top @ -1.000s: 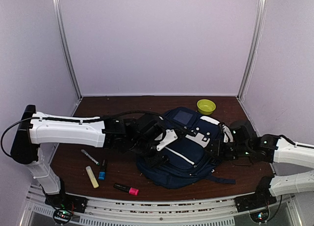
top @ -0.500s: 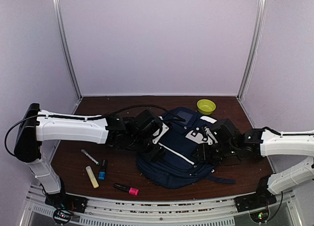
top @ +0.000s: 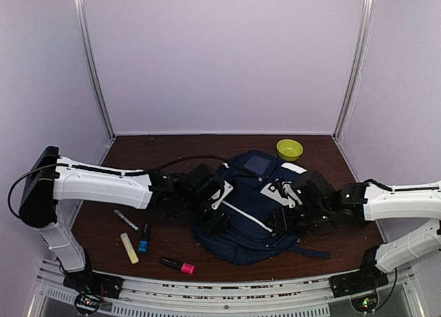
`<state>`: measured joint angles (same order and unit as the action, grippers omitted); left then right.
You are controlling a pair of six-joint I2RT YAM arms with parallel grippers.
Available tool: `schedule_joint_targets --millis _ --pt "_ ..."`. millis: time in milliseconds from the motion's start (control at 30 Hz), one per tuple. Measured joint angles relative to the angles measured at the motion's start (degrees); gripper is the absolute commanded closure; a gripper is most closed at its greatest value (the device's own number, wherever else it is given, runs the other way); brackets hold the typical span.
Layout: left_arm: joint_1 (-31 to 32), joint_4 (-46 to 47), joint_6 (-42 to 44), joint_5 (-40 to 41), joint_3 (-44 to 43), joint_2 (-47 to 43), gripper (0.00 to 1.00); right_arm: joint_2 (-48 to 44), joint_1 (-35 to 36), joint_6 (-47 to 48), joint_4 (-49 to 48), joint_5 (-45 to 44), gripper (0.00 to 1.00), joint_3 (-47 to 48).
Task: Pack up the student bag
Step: Adjust the student bag at the center of the board, then hold the student bag at the center of the board.
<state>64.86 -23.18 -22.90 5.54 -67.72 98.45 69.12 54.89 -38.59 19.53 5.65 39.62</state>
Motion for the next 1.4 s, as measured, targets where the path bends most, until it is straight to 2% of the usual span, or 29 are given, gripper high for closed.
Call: schedule_joint_targets --millis 233,567,733,1033,1400 --pt "0.1 1.7 1.2 -1.5 4.5 -2.9 0.39 -7.1 0.1 -3.3 6.7 -7.3 0.48 -0.3" --pt "3.1 3.6 3.1 -1.3 5.6 -1.7 0.45 -10.7 0.0 -12.1 13.0 -13.1 0.52 -5.9" --pt "5.1 4.7 3.1 1.3 7.0 0.1 0.46 -10.9 0.6 -14.8 8.3 -9.3 0.53 -8.0" --pt "7.8 5.9 3.1 6.6 7.5 1.0 0.46 -6.8 5.7 -20.6 -3.9 -3.2 0.56 -10.1" --pt "8.1 7.1 3.1 7.6 8.2 1.1 0.47 0.5 9.3 -24.4 -9.0 -2.1 0.64 -10.1"
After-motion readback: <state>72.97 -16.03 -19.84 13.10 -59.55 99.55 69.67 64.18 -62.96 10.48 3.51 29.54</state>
